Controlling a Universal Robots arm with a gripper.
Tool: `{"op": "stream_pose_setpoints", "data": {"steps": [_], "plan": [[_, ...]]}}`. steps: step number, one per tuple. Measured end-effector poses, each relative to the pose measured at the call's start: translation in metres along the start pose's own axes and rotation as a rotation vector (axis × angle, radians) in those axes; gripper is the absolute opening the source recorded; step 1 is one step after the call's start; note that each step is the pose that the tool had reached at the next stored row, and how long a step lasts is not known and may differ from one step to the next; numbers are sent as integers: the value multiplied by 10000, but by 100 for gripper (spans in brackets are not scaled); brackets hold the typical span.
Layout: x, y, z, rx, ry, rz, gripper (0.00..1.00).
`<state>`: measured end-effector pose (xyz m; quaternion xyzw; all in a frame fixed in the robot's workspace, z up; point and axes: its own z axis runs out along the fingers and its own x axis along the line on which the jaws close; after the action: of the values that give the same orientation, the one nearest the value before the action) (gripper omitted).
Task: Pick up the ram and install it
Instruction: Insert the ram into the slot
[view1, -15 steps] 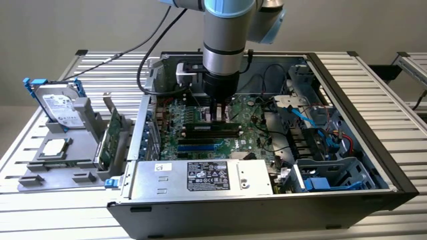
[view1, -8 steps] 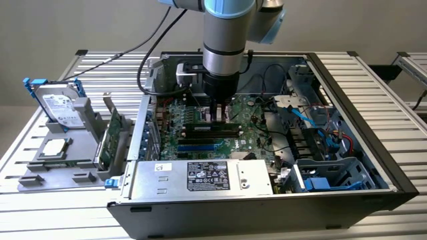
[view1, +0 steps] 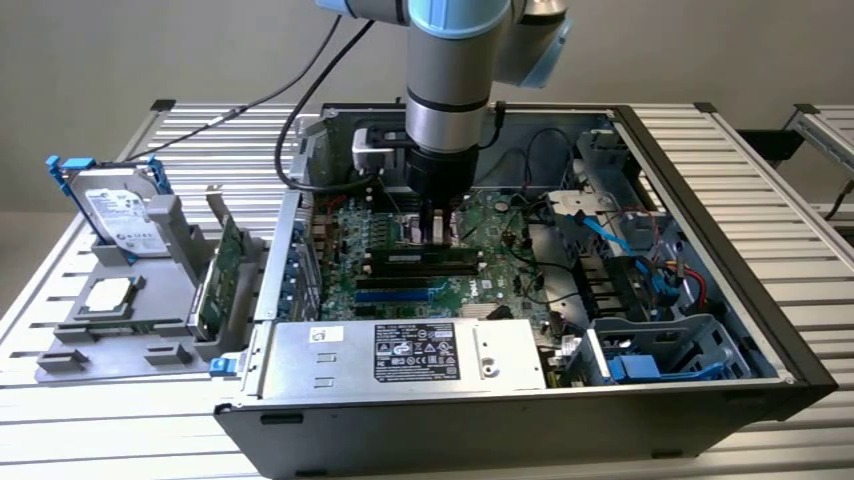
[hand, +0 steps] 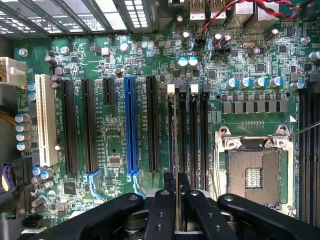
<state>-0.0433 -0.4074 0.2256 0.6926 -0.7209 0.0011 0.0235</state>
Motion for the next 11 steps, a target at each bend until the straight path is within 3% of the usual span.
{"op": "stream_pose_setpoints", "data": {"steps": [11], "plan": [[0, 1, 14, 20, 3, 1, 14]]}}
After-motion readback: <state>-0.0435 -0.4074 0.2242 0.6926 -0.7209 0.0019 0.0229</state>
